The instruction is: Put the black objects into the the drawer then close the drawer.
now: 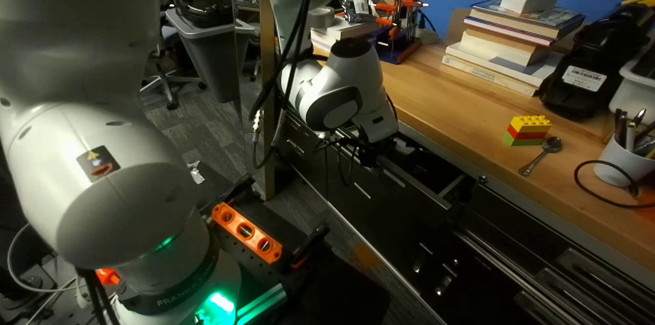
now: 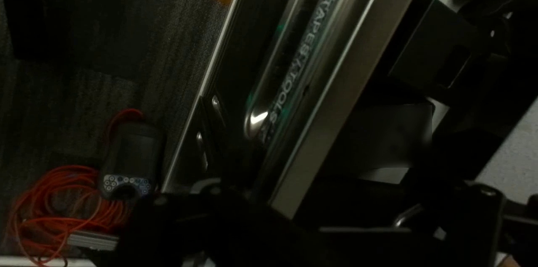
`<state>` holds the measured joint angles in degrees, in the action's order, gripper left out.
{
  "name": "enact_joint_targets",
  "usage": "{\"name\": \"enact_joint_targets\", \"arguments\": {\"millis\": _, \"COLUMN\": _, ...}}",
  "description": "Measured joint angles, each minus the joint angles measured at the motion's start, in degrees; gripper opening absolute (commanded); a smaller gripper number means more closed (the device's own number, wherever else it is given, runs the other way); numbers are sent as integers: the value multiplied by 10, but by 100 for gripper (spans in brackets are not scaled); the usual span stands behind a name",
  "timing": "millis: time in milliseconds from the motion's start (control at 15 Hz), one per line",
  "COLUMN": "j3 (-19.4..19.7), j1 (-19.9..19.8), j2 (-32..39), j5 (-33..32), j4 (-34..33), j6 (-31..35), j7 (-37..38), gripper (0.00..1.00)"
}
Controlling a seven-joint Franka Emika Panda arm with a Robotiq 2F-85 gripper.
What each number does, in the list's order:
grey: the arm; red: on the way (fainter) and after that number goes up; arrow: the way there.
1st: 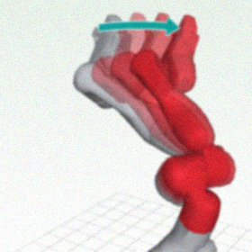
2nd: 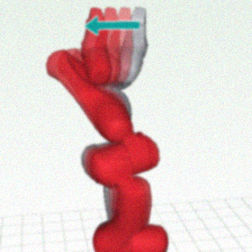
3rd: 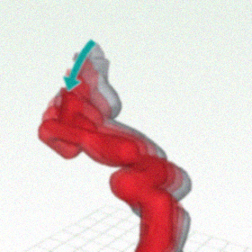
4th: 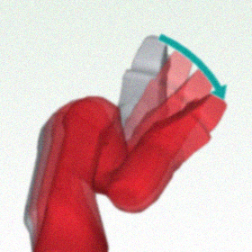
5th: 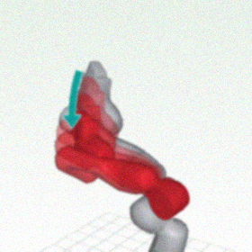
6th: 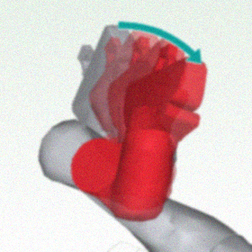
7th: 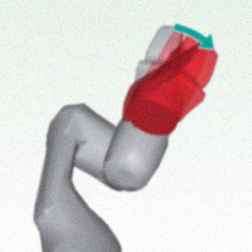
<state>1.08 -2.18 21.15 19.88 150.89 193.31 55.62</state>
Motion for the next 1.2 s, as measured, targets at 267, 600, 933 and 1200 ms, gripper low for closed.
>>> {"name": "enact_joint_targets", "arguments": {"millis": 267, "j3": 137, "j1": 163, "j2": -37, "j5": 51, "j4": 22, "j6": -13, "j7": -50, "gripper": 100}}
{"name": "enact_joint_targets", "arguments": {"millis": 600, "j3": 350, "j1": 380, "j2": -39, "j5": 103, "j4": 44, "j6": -102, "j7": -92, "gripper": 100}}
{"name": "enact_joint_targets", "arguments": {"millis": 933, "j3": 552, "j1": 589, "j2": -12, "j5": 90, "j4": 48, "j6": -196, "j7": -67, "gripper": 100}}
{"name": "enact_joint_targets", "arguments": {"millis": 1200, "j3": 681, "j1": 727, "j2": 9, "j5": 48, "j4": 32, "j6": -357, "j7": -19, "gripper": 100}}
